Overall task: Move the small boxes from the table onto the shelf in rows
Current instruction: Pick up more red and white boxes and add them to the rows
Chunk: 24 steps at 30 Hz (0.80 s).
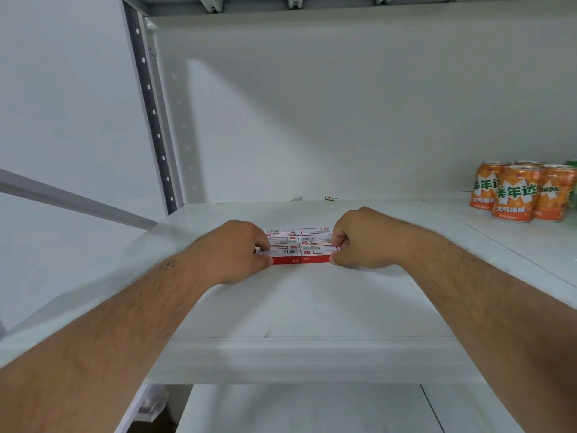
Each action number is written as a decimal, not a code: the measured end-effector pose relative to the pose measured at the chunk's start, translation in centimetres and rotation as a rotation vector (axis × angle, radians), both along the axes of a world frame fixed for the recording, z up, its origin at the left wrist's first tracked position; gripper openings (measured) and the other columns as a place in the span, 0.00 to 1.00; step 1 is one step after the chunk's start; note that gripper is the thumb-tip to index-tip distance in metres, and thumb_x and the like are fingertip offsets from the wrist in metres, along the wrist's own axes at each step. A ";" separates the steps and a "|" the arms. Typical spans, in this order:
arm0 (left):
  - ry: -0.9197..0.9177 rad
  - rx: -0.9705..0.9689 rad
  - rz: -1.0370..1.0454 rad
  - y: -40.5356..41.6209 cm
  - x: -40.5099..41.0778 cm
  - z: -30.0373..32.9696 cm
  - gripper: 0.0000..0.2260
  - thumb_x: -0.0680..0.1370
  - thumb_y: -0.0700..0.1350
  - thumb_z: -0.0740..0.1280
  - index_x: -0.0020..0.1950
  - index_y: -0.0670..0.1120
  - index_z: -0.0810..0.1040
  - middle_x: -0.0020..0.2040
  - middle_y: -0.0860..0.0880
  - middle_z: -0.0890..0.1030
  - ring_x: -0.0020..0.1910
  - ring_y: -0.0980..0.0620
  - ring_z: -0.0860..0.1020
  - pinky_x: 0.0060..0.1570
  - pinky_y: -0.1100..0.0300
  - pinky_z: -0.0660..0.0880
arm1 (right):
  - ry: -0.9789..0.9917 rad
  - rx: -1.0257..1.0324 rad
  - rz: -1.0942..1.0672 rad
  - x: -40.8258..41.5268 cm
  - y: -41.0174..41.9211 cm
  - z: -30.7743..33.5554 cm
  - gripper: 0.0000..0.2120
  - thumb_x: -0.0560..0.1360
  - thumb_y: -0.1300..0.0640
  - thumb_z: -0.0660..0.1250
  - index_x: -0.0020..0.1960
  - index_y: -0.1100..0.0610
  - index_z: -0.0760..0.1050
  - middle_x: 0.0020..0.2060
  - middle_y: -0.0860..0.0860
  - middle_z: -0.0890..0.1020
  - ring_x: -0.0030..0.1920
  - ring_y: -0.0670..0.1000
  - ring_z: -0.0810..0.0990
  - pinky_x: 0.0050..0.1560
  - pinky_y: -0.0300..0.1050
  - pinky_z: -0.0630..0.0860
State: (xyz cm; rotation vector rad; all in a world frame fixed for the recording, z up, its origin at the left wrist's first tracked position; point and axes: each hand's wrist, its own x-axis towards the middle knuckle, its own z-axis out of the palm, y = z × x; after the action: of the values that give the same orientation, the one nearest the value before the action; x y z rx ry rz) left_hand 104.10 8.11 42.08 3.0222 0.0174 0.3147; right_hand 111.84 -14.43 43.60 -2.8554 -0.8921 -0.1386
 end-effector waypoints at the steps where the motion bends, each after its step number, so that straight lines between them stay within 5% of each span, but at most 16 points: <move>1: 0.001 -0.002 0.001 0.0 0.0 0.0 0.13 0.76 0.57 0.66 0.55 0.54 0.82 0.54 0.55 0.81 0.48 0.53 0.80 0.50 0.53 0.79 | -0.002 -0.004 -0.006 -0.1 0.0 0.0 0.12 0.72 0.48 0.71 0.48 0.56 0.83 0.45 0.54 0.85 0.45 0.55 0.83 0.49 0.51 0.82; 6: 0.017 0.037 0.023 -0.6 -0.8 0.3 0.18 0.77 0.58 0.65 0.64 0.54 0.77 0.61 0.53 0.78 0.57 0.52 0.76 0.57 0.56 0.75 | -0.010 -0.054 -0.013 -1.0 -0.4 0.6 0.18 0.73 0.42 0.70 0.56 0.53 0.81 0.49 0.49 0.83 0.48 0.52 0.82 0.53 0.51 0.81; 11: 0.013 0.093 0.017 -0.8 -2.0 0.4 0.26 0.77 0.61 0.61 0.74 0.56 0.65 0.73 0.54 0.68 0.68 0.50 0.70 0.65 0.52 0.70 | -0.129 -0.066 0.018 -2.7 -0.8 1.0 0.23 0.77 0.38 0.63 0.68 0.47 0.74 0.64 0.47 0.77 0.65 0.52 0.72 0.64 0.53 0.73; 15: 0.008 0.153 0.034 -1.2 -3.2 0.6 0.26 0.77 0.62 0.58 0.74 0.57 0.64 0.72 0.55 0.68 0.67 0.48 0.70 0.64 0.52 0.69 | -0.172 -0.094 0.073 -4.8 0.6 0.2 0.19 0.75 0.37 0.59 0.60 0.45 0.74 0.56 0.46 0.75 0.62 0.54 0.71 0.61 0.55 0.73; 24: -0.029 0.135 0.154 -2.6 -7.9 0.8 0.27 0.78 0.61 0.58 0.76 0.54 0.62 0.72 0.50 0.69 0.68 0.46 0.70 0.64 0.50 0.69 | -0.146 -0.053 0.094 -9.7 3.9 -0.5 0.23 0.78 0.39 0.60 0.68 0.49 0.70 0.61 0.50 0.74 0.62 0.55 0.71 0.60 0.53 0.72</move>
State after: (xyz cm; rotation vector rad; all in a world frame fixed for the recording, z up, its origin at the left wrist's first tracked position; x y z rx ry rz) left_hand 96.17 5.55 42.86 3.1563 0.2373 0.3878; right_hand 102.18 -10.51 43.08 -2.8749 -1.0707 -0.3211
